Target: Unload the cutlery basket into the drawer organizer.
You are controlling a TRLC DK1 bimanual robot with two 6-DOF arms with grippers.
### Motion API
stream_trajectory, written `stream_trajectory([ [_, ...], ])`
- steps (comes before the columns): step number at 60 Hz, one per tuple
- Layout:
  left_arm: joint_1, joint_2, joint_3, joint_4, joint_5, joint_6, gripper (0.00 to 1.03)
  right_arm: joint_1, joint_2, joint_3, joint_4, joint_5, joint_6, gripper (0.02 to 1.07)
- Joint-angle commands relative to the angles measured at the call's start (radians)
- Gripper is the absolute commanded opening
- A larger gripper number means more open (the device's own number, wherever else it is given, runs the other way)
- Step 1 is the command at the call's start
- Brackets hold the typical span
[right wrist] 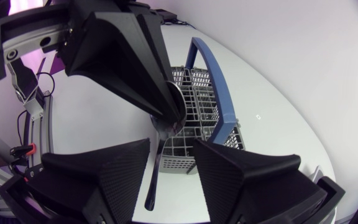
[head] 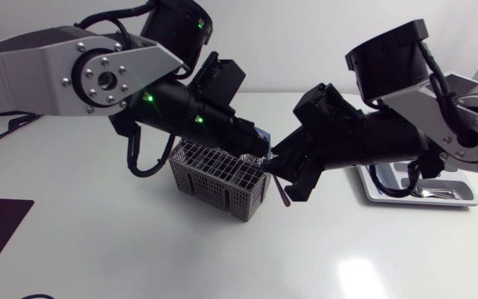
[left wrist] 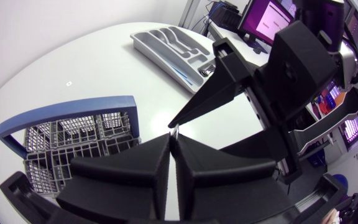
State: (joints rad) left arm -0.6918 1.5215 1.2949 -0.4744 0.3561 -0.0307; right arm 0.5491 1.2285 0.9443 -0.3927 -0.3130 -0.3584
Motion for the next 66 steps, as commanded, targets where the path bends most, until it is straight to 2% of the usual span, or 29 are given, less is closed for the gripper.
stream_trajectory([
  [1, 0.008, 0.022, 0.032, -0.003, 0.012, -0.028, 0.04, 0.009, 0.022, 0.019, -0.008, 0.0, 0.033, 0.48],
  [10, 0.015, 0.023, 0.032, -0.001, 0.027, -0.034, 0.04, 0.009, 0.026, 0.014, -0.008, 0.0, 0.033, 0.35],
  [21, 0.025, 0.023, 0.027, -0.001, 0.044, -0.038, 0.04, 0.017, 0.029, 0.01, -0.008, -0.008, 0.03, 0.12],
  [30, 0.032, 0.022, 0.027, -0.001, 0.06, -0.044, 0.04, 0.022, 0.034, 0.01, -0.018, -0.023, 0.029, 0.08],
  [42, 0.031, 0.016, 0.027, 0.0, 0.069, -0.046, 0.06, 0.022, 0.039, 0.011, -0.028, -0.029, 0.027, 0.08],
  [46, 0.031, 0.012, 0.026, 0.0, 0.075, -0.046, 0.13, 0.022, 0.039, 0.01, -0.031, -0.029, 0.026, 0.08],
  [51, 0.034, 0.008, 0.026, 0.0, 0.095, -0.046, 0.3, 0.022, 0.04, 0.007, -0.031, -0.032, 0.024, 0.08],
  [66, 0.046, -0.043, 0.02, 0.016, 0.119, -0.046, 0.65, 0.018, 0.048, -0.001, -0.049, -0.052, 0.013, 0.08],
])
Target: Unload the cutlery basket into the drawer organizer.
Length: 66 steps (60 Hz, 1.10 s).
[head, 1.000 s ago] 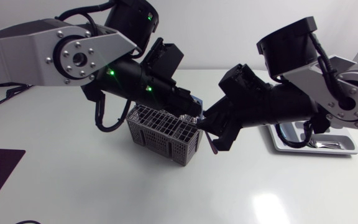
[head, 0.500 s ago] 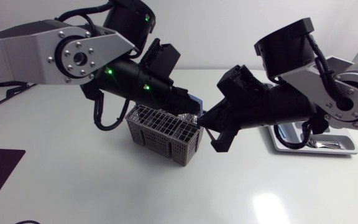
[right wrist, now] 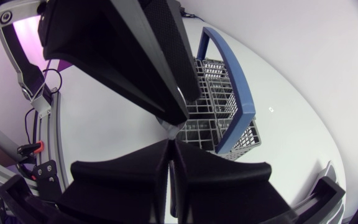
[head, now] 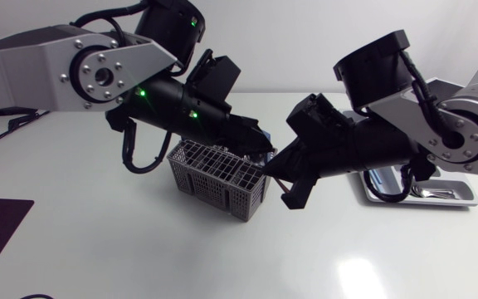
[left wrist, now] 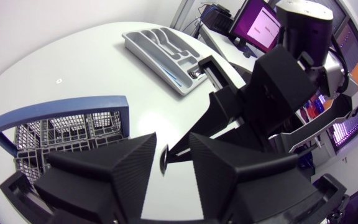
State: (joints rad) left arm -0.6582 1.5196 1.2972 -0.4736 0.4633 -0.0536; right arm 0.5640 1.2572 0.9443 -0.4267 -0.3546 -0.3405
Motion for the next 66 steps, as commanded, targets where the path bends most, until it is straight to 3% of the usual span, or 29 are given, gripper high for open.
stream_trajectory([
  [1, 0.014, -0.044, 0.016, 0.016, 0.012, -0.023, 0.67, 0.004, 0.019, -0.001, -0.015, -0.012, -0.008, 0.08],
  [8, 0.028, -0.068, 0.01, 0.027, 0.021, -0.023, 0.78, -0.004, 0.019, -0.006, -0.035, -0.017, -0.025, 0.08],
  [23, 0.086, -0.11, -0.003, 0.061, 0.021, -0.017, 0.81, -0.093, 0.016, -0.022, -0.096, -0.047, -0.132, 0.08],
  [31, 0.114, -0.131, -0.021, 0.067, -0.003, 0.017, 0.81, -0.216, 0.019, -0.027, -0.139, -0.109, -0.236, 0.08],
  [43, 0.137, -0.171, -0.068, 0.067, -0.133, 0.103, 0.81, -0.434, 0.05, -0.004, -0.241, -0.165, -0.437, 0.08],
  [66, 0.244, -0.197, -0.133, 0.058, -0.138, 0.178, 0.82, -0.768, 0.232, 0.05, -0.302, -0.205, -0.799, 0.08],
])
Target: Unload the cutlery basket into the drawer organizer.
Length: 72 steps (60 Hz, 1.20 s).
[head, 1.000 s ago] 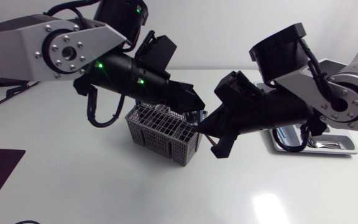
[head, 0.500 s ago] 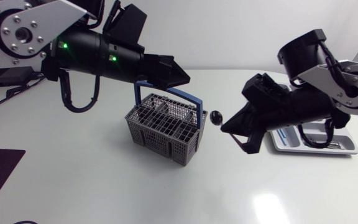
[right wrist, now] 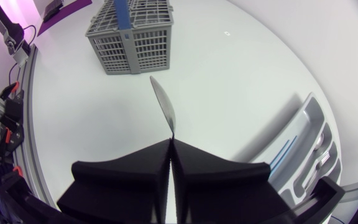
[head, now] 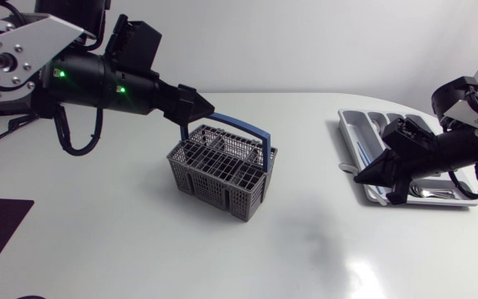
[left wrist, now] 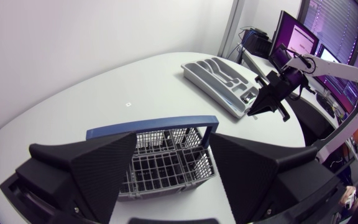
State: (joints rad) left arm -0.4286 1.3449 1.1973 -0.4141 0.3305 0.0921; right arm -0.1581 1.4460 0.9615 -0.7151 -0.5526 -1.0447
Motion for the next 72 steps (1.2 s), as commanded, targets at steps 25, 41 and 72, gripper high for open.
stream_trajectory([
  [25, 0.053, -0.039, -0.076, -0.002, -0.021, 0.074, 0.82, -0.307, 0.264, 0.215, -0.08, 0.014, -0.345, 0.08],
  [41, 0.094, -0.044, -0.11, -0.003, -0.025, 0.115, 0.82, -0.437, 0.441, 0.384, -0.081, 0.082, -0.463, 0.08],
  [72, 0.163, -0.039, -0.154, 0.009, -0.028, 0.153, 0.82, -0.492, 0.576, 0.353, 0.174, 0.257, -0.586, 0.08],
])
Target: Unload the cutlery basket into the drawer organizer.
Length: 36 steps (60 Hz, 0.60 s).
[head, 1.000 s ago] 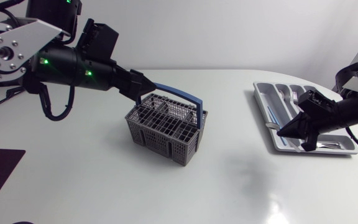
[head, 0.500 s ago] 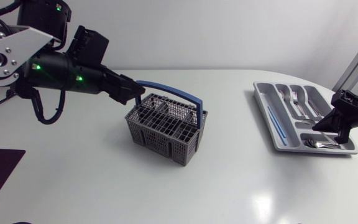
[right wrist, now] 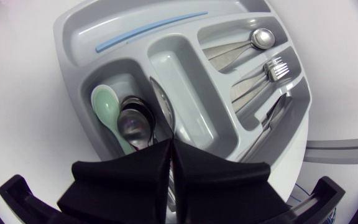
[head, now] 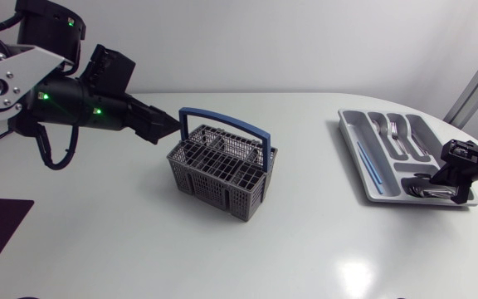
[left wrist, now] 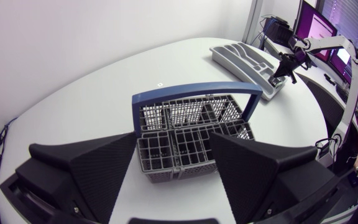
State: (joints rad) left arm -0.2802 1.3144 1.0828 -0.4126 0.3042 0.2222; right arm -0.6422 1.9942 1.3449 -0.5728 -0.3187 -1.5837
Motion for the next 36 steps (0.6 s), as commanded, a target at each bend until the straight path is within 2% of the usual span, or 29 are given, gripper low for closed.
stream_trajectory([
  [1, 0.016, -0.009, -0.041, 0.011, -0.002, 0.025, 0.82, -0.008, 0.029, -0.039, 0.047, 0.03, -0.048, 0.08],
  [9, 0.033, -0.003, -0.06, 0.023, -0.002, 0.042, 0.82, -0.01, 0.035, -0.084, 0.126, 0.063, -0.052, 0.1],
  [12, 0.042, 0.0, -0.066, 0.029, -0.002, 0.046, 0.82, -0.011, 0.034, -0.095, 0.14, 0.063, -0.048, 0.22],
  [20, 0.075, 0.019, -0.083, 0.052, -0.004, 0.069, 0.82, -0.017, 0.018, -0.112, 0.145, 0.067, -0.041, 0.67],
  [23, 0.088, 0.025, -0.083, 0.055, -0.002, 0.077, 0.82, -0.017, 0.005, -0.118, 0.145, 0.067, -0.035, 0.79],
  [29, 0.105, 0.031, -0.086, 0.064, -0.002, 0.082, 0.82, -0.017, -0.034, -0.138, 0.148, 0.066, -0.013, 0.91],
  [36, 0.124, 0.034, -0.086, 0.072, -0.002, 0.089, 0.82, -0.008, -0.095, -0.165, 0.157, 0.059, 0.018, 0.93],
])
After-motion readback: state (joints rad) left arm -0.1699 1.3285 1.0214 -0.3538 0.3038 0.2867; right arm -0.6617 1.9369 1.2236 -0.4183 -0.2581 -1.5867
